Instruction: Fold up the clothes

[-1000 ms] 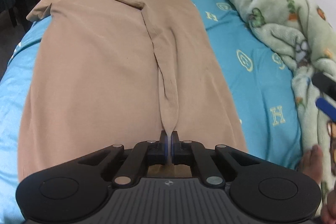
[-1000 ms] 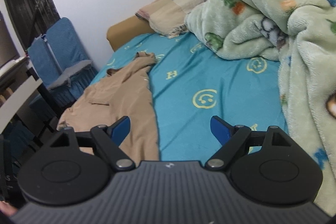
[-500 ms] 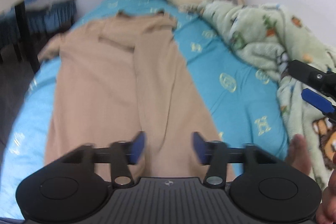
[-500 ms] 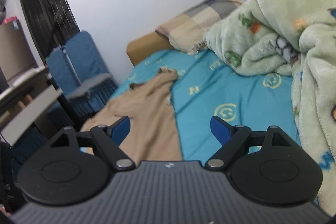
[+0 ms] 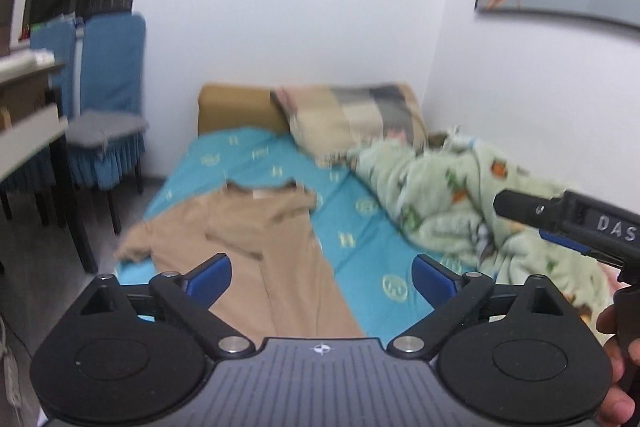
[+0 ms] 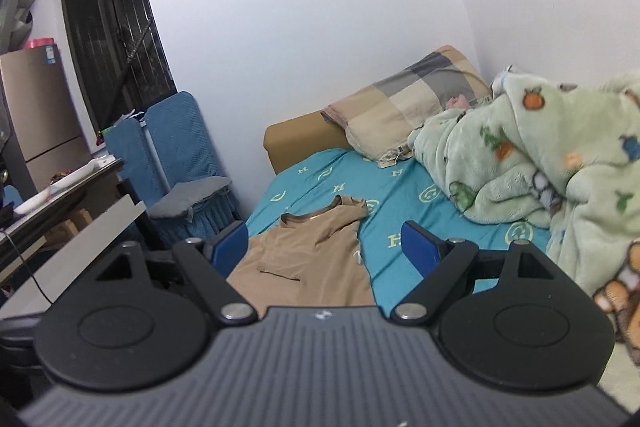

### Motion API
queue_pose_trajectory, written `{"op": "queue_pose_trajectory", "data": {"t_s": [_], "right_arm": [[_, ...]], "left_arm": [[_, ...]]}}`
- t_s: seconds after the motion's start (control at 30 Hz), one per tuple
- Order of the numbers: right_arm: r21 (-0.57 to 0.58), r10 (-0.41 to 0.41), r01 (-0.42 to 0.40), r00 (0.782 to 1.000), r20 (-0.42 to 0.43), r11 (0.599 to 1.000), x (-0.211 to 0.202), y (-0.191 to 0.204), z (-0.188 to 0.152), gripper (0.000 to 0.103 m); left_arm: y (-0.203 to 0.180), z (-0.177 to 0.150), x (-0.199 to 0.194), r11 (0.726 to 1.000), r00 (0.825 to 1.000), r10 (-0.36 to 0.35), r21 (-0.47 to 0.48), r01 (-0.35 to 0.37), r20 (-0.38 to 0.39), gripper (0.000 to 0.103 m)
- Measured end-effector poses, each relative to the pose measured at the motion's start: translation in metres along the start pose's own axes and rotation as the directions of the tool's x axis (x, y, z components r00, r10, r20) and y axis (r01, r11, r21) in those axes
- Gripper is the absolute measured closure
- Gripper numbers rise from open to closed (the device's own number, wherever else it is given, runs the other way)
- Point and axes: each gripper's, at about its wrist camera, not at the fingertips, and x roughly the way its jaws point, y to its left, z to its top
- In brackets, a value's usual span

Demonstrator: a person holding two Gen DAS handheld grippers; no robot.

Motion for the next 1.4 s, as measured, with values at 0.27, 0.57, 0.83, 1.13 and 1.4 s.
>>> {"op": "queue_pose_trajectory", "data": {"t_s": [0.27, 0.57, 0.83, 1.13, 1.4], "right_arm": [[-0.039, -0.03, 0.031, 0.999, 0.034, 0.999, -0.03, 0.045, 0.029, 0.018], [-0.168, 0.05, -0.077, 0.986, -0.162, 0.983, 0.083, 0.083, -0.007, 0.018], [-0.267, 0.149, -0.259, 0.917, -0.369, 0.928, 0.279, 0.147, -0.089, 0.019], [-0.515, 0.229, -0.474, 0.854, -0.467, 0.714, 0.449, 0.244, -0.177, 0.019], [-0.664, 0.216, -0.543, 0.831, -0.513, 0.515, 0.505, 0.294, -0.237, 0.025]], "left_arm": [[0.023, 0.047, -0.034, 0.999, 0.992, -0.014, -0.048, 0.02, 0.122, 0.0], [0.122, 0.008, 0.038, 0.986, 0.993, 0.088, -0.151, -0.076, 0.076, 0.001], [0.219, -0.031, 0.09, 0.948, 0.979, 0.202, -0.252, -0.192, 0.012, 0.002], [0.313, -0.072, 0.154, 0.853, 0.957, 0.272, -0.435, -0.288, -0.1, 0.002], [0.322, -0.084, 0.177, 0.813, 0.932, 0.328, -0.456, -0.362, -0.156, 0.002]]}}
